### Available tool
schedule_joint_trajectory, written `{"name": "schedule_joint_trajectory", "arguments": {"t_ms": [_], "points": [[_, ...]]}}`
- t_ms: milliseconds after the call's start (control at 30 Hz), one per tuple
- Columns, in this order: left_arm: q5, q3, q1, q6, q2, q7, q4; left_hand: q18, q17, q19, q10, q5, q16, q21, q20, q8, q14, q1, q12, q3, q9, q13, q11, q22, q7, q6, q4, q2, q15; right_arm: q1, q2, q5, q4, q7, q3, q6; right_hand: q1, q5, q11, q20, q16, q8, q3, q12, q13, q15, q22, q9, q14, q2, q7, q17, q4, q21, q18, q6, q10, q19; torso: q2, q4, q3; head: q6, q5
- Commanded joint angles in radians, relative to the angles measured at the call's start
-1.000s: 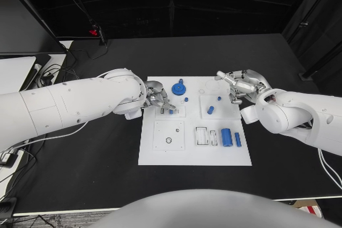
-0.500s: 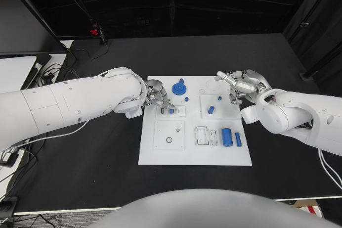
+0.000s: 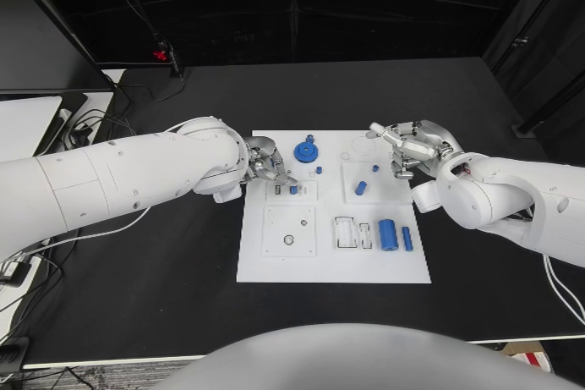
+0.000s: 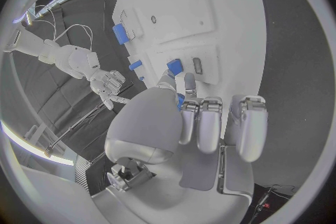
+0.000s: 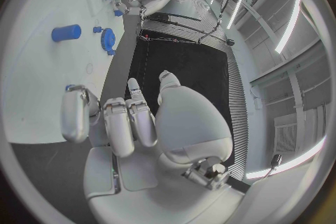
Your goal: Assemble the parts on the task board
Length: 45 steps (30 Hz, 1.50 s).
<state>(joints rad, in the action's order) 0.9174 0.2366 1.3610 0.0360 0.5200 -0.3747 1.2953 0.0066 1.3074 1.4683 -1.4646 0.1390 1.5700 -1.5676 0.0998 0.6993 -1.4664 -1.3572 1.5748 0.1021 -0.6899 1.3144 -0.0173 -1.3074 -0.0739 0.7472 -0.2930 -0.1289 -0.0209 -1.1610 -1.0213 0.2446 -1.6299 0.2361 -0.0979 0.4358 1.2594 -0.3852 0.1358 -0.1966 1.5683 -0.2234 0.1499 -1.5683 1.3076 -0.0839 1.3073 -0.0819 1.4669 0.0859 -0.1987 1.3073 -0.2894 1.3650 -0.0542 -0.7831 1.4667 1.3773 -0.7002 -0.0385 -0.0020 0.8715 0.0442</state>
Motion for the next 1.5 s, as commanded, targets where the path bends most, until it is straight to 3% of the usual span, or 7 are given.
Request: {"name": "schedule_joint_trajectory", "arguments": {"t_ms": [33, 500, 833, 1100, 1267, 1433, 1500], "points": [[0.000, -0.001, 0.000, -0.014, -0.007, 0.017, -0.007, -0.007, 0.263, 0.102, -0.106, -0.006, 0.001, -0.003, -0.006, -0.004, -0.104, 0.007, -0.004, 0.006, 0.002, 0.256, 0.000, -0.263, 0.000, 0.007, 0.000, -0.002, -0.003, -0.001, 0.002, -0.002, -0.001, 0.002, 0.000, -0.013, 0.008, -0.003, 0.010, 0.000, 0.002, -0.006, 0.006, -0.003, 0.263, -0.004, 0.178, -0.001, 0.104, 0.002, -0.018, 0.263, 0.003, -0.007, -0.010, 0.008, 0.104, -0.007, 0.000, 0.0013, -0.0004, 0.000, -0.001], [0.000, -0.001, -0.002, -0.071, -0.004, 0.083, -0.011, -0.007, 0.263, 0.102, -0.106, -0.011, 0.001, -0.003, -0.005, -0.001, -0.104, 0.034, -0.004, 0.039, 0.003, 0.256, -0.001, -0.263, -0.003, 0.014, -0.001, 0.002, -0.001, 0.000, 0.001, -0.002, -0.001, 0.001, 0.000, -0.012, 0.008, -0.003, 0.010, 0.000, 0.002, -0.006, 0.006, -0.003, 0.263, -0.004, 0.178, -0.001, 0.104, 0.002, -0.018, 0.263, 0.003, -0.007, -0.010, 0.008, 0.104, -0.007, 0.000, -0.0005, 0.0010, -0.001, 0.001], [-0.013, -0.001, 0.014, -0.172, 0.092, 0.232, 0.060, -0.007, 0.263, 0.102, -0.106, 0.100, 0.001, -0.003, 0.007, -0.010, -0.104, 0.310, -0.004, 0.188, 0.007, 0.256, -0.018, -0.263, -0.022, -0.016, -0.001, 0.009, 0.013, 0.000, 0.002, -0.002, -0.003, 0.007, 0.000, -0.009, 0.008, -0.003, 0.010, 0.000, 0.002, -0.008, 0.006, -0.003, 0.263, -0.004, 0.178, -0.001, 0.104, 0.003, -0.018, 0.263, 0.003, -0.005, -0.010, 0.009, 0.104, -0.005, 0.002, -0.0011, 0.0023, -0.022, -0.008], [-0.052, -0.001, 0.065, -0.049, 0.138, 0.240, 0.050, -0.007, 0.263, 0.102, -0.106, 0.164, 0.001, -0.003, 0.011, -0.304, -0.104, 0.275, -0.004, 0.198, 0.258, 0.256, -0.018, -0.263, -0.018, 0.189, 0.002, -0.022, 0.014, 0.000, 0.002, -0.002, -0.005, 0.007, 0.000, -0.007, 0.008, -0.003, 0.010, 0.000, 0.002, -0.008, 0.006, -0.003, 0.263, -0.004, 0.178, -0.001, 0.104, 0.003, -0.018, 0.263, 0.003, -0.005, -0.010, 0.009, 0.104, -0.005, 0.000, -0.0003, 0.0015, -0.042, -0.022], [-0.059, -0.001, 0.089, 0.024, 0.134, 0.228, 0.003, -0.007, 0.263, 0.102, -0.106, 0.239, 0.001, -0.003, -0.003, -0.387, -0.104, 0.150, -0.004, 0.189, 0.334, 0.256, 0.004, -0.263, 0.006, 0.316, 0.008, 0.009, -0.004, 0.000, 0.005, -0.002, -0.005, 0.006, 0.000, -0.008, 0.008, -0.003, 0.010, 0.000, 0.002, -0.008, 0.006, -0.003, 0.263, -0.004, 0.178, -0.001, 0.104, 0.003, -0.018, 0.263, 0.003, -0.005, -0.010, 0.009, 0.104, -0.005, 0.000, 0.0001, 0.0007, -0.053, -0.030], [-0.060, -0.001, 0.096, 0.070, 0.124, 0.224, -0.039, -0.007, 0.263, 0.102, -0.106, 0.395, 0.001, -0.003, -0.011, -0.382, -0.104, 0.084, -0.004, 0.182, 0.322, 0.256, 0.009, -0.263, 0.007, 0.304, 0.001, 0.070, -0.009, 0.000, 0.007, -0.002, -0.004, 0.004, 0.000, -0.010, 0.008, -0.003, 0.009, 0.000, 0.002, -0.010, 0.007, -0.003, 0.263, -0.004, 0.178, -0.002, 0.104, 0.003, -0.017, 0.263, 0.003, -0.006, -0.010, 0.007, 0.104, -0.005, 0.000, 0.0023, -0.0010, -0.067, -0.042], [-0.060, -0.001, 0.098, 0.098, 0.120, 0.217, -0.056, -0.007, 0.263, 0.102, -0.106, 0.385, 0.001, -0.003, -0.007, -0.267, -0.104, 0.081, -0.004, 0.153, 0.207, 0.256, 0.001, -0.263, 0.001, 0.209, 0.014, 0.083, 0.002, 0.000, 0.008, -0.002, -0.003, 0.003, 0.000, -0.011, 0.008, -0.003, 0.009, 0.000, 0.002, -0.010, 0.007, -0.003, 0.263, -0.004, 0.178, -0.002, 0.104, 0.003, -0.017, 0.263, 0.003, -0.006, -0.010, 0.007, 0.104, -0.005, 0.000, 0.0017, -0.0008, -0.071, -0.046]]}}
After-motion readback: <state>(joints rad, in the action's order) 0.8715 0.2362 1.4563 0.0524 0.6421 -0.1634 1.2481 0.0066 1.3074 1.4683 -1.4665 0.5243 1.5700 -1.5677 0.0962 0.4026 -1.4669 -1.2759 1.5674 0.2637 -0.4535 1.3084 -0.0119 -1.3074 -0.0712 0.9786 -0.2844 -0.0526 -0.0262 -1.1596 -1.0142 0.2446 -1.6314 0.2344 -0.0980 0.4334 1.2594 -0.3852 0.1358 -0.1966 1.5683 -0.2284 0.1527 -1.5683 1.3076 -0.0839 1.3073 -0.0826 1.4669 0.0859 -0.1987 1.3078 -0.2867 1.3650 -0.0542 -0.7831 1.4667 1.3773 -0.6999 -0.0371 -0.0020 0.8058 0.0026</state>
